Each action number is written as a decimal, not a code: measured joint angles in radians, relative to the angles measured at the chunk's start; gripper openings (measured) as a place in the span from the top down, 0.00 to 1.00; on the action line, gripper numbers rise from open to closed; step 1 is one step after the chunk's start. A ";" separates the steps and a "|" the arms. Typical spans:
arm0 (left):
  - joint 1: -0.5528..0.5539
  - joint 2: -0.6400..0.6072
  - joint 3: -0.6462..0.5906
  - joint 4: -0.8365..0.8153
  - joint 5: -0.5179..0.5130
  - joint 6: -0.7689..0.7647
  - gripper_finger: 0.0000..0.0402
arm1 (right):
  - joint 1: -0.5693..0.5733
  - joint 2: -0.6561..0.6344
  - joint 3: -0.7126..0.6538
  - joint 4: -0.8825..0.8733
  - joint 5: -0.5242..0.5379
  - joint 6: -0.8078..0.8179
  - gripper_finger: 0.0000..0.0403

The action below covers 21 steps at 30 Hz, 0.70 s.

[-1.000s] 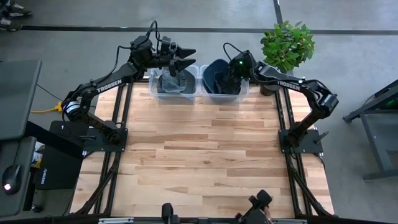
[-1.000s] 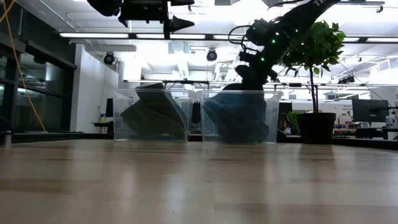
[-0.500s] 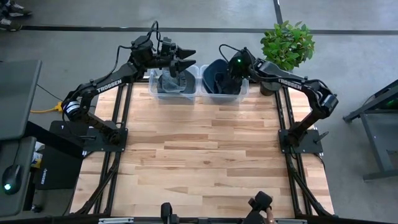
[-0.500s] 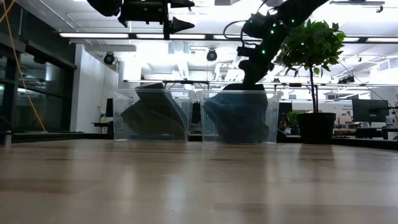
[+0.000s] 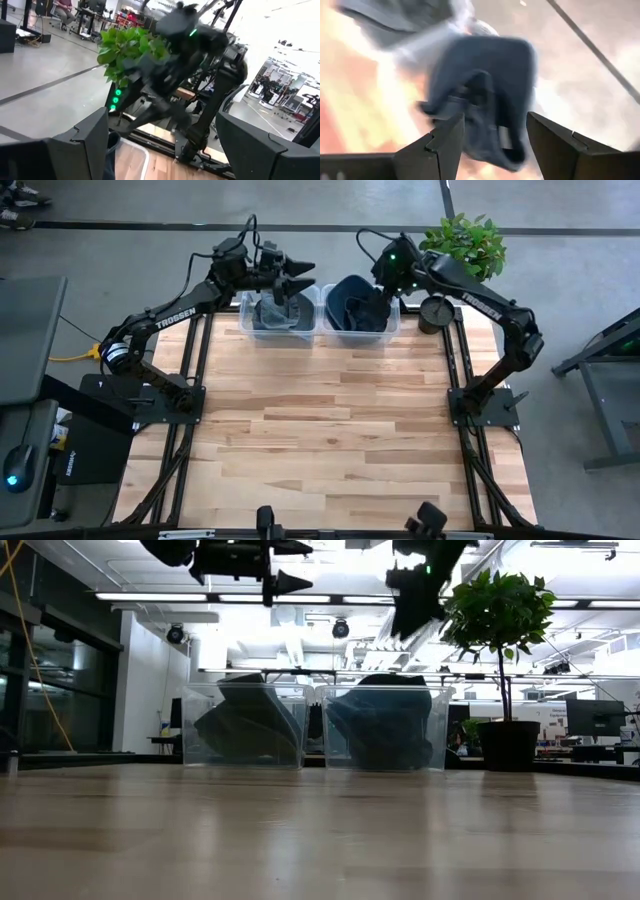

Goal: Pick and place caps into container
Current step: Return to Home Position

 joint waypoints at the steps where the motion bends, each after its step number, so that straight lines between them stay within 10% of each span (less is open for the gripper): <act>1: 0.000 0.000 0.000 -0.009 0.000 0.005 0.26 | 0.009 0.000 0.031 -0.028 -0.022 0.008 0.48; 9: 0.028 -0.037 -0.002 -0.096 0.048 0.048 0.34 | 0.122 -0.050 0.110 -0.096 -0.063 0.017 0.48; 21: 0.027 -0.190 -0.179 -0.156 -0.003 0.098 0.59 | 0.217 -0.439 -0.433 0.312 -0.134 0.231 0.48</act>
